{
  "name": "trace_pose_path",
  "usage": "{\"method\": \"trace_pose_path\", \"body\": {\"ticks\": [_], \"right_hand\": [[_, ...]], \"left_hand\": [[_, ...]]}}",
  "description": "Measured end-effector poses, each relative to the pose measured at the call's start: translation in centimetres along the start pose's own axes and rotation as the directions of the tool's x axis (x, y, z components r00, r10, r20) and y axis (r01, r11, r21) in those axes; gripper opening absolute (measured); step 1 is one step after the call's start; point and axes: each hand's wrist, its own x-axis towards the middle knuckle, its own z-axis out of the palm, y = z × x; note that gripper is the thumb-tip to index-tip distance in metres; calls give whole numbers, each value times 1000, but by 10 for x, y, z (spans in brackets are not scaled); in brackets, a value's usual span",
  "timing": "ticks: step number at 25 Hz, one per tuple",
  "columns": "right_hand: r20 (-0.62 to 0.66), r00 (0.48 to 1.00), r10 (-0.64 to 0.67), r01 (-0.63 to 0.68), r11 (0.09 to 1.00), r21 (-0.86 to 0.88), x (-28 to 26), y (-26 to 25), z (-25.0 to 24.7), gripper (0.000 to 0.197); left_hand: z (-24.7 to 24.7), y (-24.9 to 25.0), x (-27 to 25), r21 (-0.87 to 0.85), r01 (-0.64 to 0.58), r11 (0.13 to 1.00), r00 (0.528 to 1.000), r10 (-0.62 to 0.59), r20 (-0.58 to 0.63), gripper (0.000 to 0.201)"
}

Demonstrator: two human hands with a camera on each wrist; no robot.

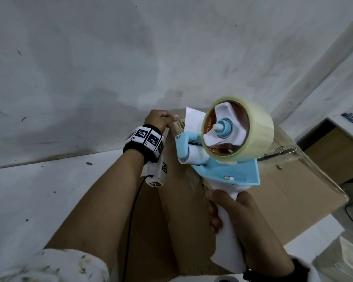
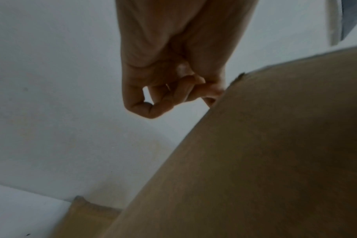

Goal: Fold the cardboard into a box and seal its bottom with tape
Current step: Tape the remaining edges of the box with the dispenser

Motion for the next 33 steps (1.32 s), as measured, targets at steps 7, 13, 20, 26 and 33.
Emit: {"method": "trace_pose_path", "body": {"ticks": [7, 13, 20, 26, 33], "right_hand": [[-25, 1000, 12, -10, 998, 60, -4, 4, 4, 50], [-70, 996, 54, -50, 997, 54, -2, 0, 4, 43], [-109, 990, 93, -85, 994, 73, -5, 0, 8, 28], [-60, 994, 88, -80, 988, 134, -1, 1, 5, 29], [-23, 998, 61, -56, 982, 178, -1, 4, 5, 22]], "left_hand": [[-22, -16, -11, 818, 74, 571, 984, -177, 34, 38], [-31, 2, -26, 103, -359, 928, 916, 372, -152, 27], [1, -23, -42, -103, -317, 943, 939, 327, 101, 34], [8, -38, -41, -338, 180, 924, 969, -107, 222, 50], [6, 24, -37, -282, -27, 959, 967, 96, 236, 41]]}}
